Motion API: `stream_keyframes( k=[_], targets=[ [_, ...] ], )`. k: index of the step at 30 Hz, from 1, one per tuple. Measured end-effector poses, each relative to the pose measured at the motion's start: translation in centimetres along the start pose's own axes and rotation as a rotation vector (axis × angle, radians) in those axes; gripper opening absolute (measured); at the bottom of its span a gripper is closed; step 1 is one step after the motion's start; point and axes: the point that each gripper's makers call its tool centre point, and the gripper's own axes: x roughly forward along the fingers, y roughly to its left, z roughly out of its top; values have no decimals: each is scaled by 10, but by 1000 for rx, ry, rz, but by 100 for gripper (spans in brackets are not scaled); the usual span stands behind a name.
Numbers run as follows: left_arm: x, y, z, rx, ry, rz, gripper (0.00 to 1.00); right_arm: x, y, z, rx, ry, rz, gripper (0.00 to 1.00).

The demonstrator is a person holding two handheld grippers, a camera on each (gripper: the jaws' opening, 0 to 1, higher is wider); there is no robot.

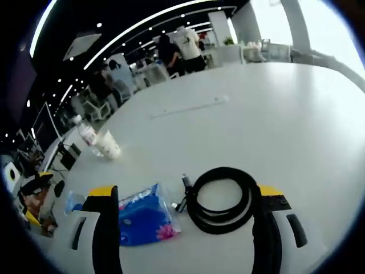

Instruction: Arrange the tabletop items into an orderly group along one side of the table until the central work area is clear of visible clutter.

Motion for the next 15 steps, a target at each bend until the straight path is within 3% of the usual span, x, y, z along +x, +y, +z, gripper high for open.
stream_keyframes(
  k=[4, 6, 15],
  targets=[
    [-2, -2, 8, -7, -39, -16, 99, 4, 11, 0, -40, -16, 33, 99],
    [-1, -3, 9, -3, -42, -20, 99, 7, 17, 1, -99, -39, 48, 99],
    [0, -4, 8, 9, -36, -23, 99, 19, 40, -7, -119, -38, 122, 97]
  ],
)
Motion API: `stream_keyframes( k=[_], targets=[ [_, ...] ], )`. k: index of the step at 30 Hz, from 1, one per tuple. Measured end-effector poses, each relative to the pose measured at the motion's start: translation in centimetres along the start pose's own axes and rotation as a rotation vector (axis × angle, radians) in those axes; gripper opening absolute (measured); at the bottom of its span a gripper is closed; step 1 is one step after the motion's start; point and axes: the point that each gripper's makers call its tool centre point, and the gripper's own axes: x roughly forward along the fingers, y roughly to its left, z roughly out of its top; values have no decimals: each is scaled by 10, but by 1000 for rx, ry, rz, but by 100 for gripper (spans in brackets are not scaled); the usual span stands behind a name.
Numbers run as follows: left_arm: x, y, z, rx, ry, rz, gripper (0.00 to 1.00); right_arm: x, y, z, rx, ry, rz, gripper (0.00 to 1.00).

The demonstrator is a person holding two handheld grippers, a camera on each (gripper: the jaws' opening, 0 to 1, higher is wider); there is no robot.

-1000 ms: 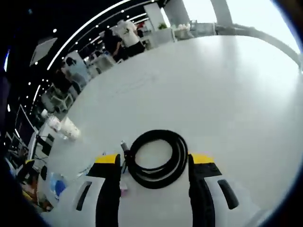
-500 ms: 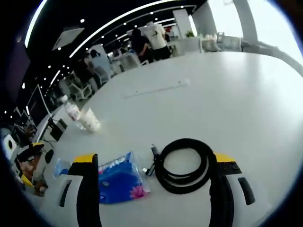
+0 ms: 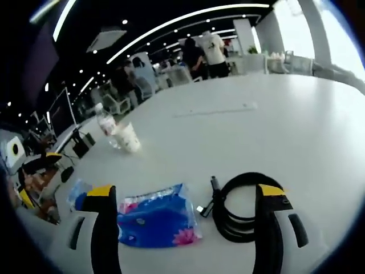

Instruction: Arrange the tabletop items into an orderly group along one side of the table until the central work area is clear of visible clutter.

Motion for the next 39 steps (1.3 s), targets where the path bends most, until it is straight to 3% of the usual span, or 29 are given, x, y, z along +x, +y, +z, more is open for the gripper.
stream_keyframes(
  k=[9, 22, 25, 31, 33, 39],
  targets=[
    [0, 1, -2, -6, 9, 1, 99, 15, 14, -1, -69, -34, 51, 77],
    [1, -1, 1, -24, -11, -11, 99, 26, 7, -22, -112, 20, 29, 53],
    [1, -1, -2, -14, 8, -10, 99, 29, 3, -26, -120, 28, 14, 42],
    [1, 0, 0, -24, -7, -9, 99, 31, 2, -29, -161, 39, -3, 32],
    [0, 1, -1, -23, -2, -5, 99, 32, 5, -37, -179, 70, 3, 25],
    [0, 1, 0, -25, -5, -4, 98, 36, 7, -38, -249, 70, -14, 20]
  ],
)
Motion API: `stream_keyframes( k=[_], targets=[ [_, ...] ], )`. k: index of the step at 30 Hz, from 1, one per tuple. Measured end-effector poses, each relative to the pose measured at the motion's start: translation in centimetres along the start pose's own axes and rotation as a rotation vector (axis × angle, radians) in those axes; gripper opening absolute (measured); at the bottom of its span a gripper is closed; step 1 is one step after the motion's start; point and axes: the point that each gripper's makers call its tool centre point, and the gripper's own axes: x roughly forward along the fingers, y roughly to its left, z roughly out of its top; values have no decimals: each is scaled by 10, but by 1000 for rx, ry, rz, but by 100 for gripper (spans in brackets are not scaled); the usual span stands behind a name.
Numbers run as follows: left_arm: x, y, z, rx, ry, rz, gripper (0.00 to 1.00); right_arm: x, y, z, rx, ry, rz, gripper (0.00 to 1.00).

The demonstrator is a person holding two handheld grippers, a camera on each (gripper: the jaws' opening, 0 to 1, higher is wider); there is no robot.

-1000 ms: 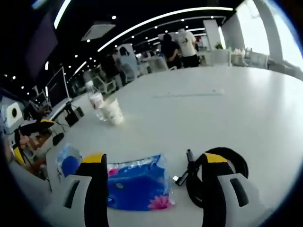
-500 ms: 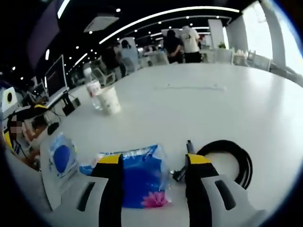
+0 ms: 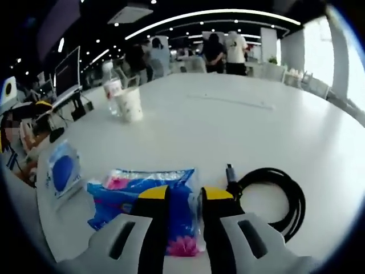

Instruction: Arrange the tabletop items into an orderly group along one side of the table until the central work area is clear of visible clutter.

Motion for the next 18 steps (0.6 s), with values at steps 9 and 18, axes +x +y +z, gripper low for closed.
stream_keyframes(
  k=[9, 18],
  targets=[
    [1, -1, -1, 0, 9, -3, 97, 2, -2, -3, -57, 25, -33, 14],
    [0, -1, 2, -10, -11, -5, 97, 2, -5, -1, -51, 0, -50, 3]
  ],
)
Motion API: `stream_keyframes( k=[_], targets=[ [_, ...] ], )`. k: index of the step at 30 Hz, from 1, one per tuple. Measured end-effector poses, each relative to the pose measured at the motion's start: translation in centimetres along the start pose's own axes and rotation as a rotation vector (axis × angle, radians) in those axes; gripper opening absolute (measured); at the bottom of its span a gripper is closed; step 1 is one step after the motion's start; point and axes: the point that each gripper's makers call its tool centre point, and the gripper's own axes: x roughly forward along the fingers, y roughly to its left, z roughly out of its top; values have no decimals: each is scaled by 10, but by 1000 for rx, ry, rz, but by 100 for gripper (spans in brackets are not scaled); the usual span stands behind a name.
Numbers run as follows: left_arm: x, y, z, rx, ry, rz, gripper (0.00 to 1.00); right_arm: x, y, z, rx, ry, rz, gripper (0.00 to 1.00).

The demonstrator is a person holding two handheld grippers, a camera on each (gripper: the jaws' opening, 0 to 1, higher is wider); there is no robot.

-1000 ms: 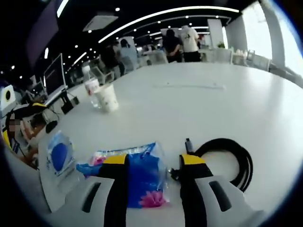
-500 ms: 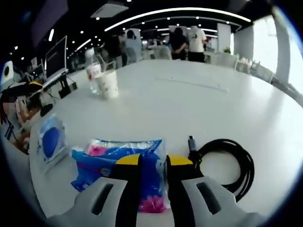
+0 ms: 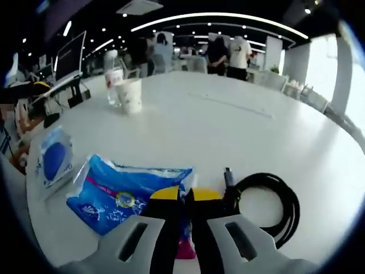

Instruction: Arrange the tabletop items into an orderly group along one side of the table until the central work area is clear of visible clutter.

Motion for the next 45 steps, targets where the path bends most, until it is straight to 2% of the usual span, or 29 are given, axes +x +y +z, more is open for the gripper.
stream_keyframes(
  k=[2, 6, 12, 16, 25, 31, 39, 41, 45],
  targets=[
    [0, 1, -1, 3, 6, 5, 97, -1, 4, 1, 77, -2, 25, 2],
    [0, 2, -5, 7, 22, 14, 97, -3, 7, 6, 48, -11, 36, 1],
    [-1, 2, -5, 7, 20, 17, 97, -8, 15, 21, 100, -43, 75, 1],
    [-1, 4, -5, 8, 24, 21, 97, -12, 14, 31, 113, -60, 73, 1],
    [-1, 3, -5, 9, 23, 18, 97, -23, 1, 52, 145, -88, 48, 1],
    [0, 2, -5, 11, 26, 10, 97, -27, -10, 56, 184, -89, 22, 1],
    [1, 0, -8, 9, 35, 0, 97, -31, -28, 63, 191, -94, -10, 1],
    [2, 0, -8, 9, 39, -2, 97, -31, -34, 60, 207, -65, -27, 1],
    [2, 0, -9, 5, 41, -1, 97, -31, -44, 59, 231, -64, -43, 1]
  ],
)
